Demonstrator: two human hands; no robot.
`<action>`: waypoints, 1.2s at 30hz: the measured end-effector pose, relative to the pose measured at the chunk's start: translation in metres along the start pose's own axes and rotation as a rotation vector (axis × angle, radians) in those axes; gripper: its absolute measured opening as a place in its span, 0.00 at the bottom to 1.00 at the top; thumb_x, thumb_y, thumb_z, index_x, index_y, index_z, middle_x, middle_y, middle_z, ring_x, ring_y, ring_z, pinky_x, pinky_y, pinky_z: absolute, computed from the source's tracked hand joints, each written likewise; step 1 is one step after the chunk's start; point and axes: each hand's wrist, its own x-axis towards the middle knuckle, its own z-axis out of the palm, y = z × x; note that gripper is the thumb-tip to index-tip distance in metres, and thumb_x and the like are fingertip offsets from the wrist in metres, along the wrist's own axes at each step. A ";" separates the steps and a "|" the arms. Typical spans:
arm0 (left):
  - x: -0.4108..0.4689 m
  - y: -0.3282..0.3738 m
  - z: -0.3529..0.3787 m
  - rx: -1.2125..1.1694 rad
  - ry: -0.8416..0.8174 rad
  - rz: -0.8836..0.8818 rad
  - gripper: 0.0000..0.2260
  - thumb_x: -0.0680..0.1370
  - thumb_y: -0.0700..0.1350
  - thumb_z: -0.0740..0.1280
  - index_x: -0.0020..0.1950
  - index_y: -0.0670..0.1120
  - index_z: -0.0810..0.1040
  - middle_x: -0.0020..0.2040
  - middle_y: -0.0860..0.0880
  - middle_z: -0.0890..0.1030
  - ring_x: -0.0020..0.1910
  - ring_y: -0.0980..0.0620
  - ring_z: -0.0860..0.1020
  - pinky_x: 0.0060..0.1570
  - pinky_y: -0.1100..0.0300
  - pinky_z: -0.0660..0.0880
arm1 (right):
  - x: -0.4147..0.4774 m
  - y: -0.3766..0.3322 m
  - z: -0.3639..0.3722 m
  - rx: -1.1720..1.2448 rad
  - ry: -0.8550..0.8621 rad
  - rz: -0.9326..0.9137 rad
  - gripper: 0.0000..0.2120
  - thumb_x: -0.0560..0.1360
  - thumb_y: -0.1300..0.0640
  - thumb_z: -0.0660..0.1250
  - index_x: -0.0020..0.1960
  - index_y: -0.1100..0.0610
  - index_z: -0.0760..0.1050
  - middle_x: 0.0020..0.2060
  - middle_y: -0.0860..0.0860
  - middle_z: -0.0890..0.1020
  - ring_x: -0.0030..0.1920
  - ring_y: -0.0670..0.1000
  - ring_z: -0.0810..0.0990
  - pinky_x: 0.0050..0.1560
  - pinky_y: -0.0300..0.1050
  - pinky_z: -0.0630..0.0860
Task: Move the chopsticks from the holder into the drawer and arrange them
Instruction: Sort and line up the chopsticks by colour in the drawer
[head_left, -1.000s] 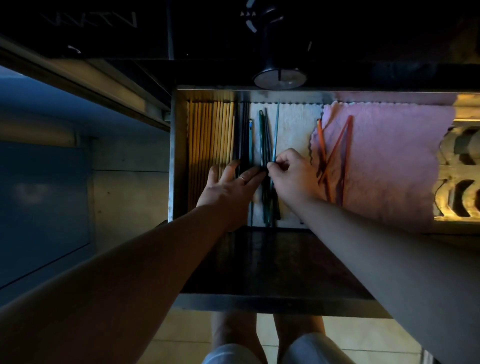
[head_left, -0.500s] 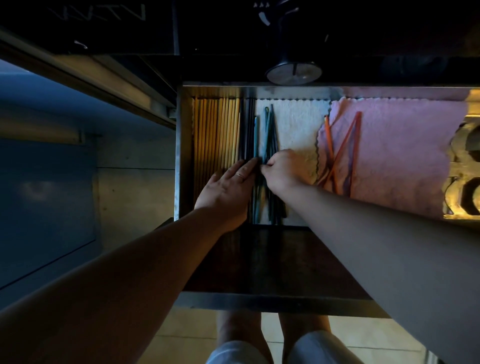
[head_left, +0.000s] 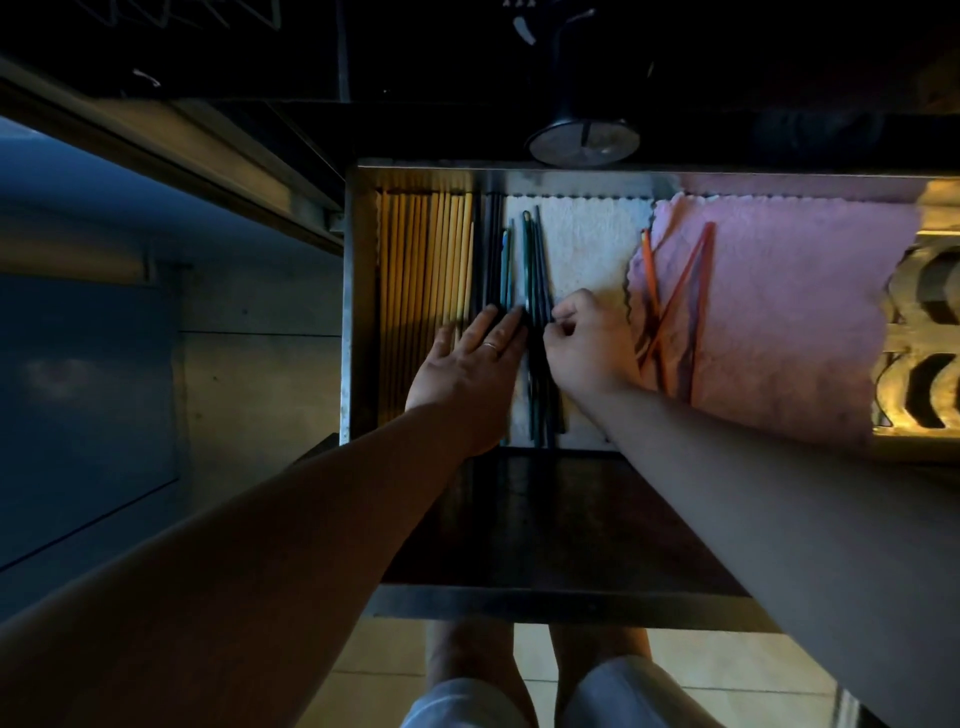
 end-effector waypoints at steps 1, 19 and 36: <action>-0.002 0.001 0.001 -0.006 0.004 -0.005 0.38 0.79 0.45 0.61 0.79 0.50 0.37 0.78 0.53 0.32 0.76 0.50 0.34 0.75 0.43 0.42 | 0.000 0.000 0.001 -0.004 -0.005 0.008 0.08 0.74 0.62 0.64 0.52 0.60 0.76 0.49 0.56 0.81 0.51 0.55 0.79 0.52 0.45 0.74; -0.010 0.003 0.001 0.115 0.000 0.014 0.35 0.80 0.46 0.54 0.78 0.50 0.32 0.76 0.52 0.28 0.76 0.48 0.32 0.72 0.43 0.38 | 0.002 -0.005 -0.005 0.039 -0.172 0.167 0.13 0.75 0.62 0.61 0.54 0.55 0.80 0.54 0.52 0.83 0.55 0.51 0.80 0.50 0.35 0.69; -0.005 0.009 0.000 0.091 0.009 -0.061 0.37 0.79 0.46 0.58 0.78 0.50 0.35 0.78 0.52 0.31 0.77 0.48 0.34 0.73 0.43 0.39 | -0.008 0.002 -0.022 0.019 -0.204 0.152 0.11 0.74 0.62 0.60 0.47 0.55 0.81 0.49 0.52 0.84 0.49 0.50 0.80 0.49 0.38 0.72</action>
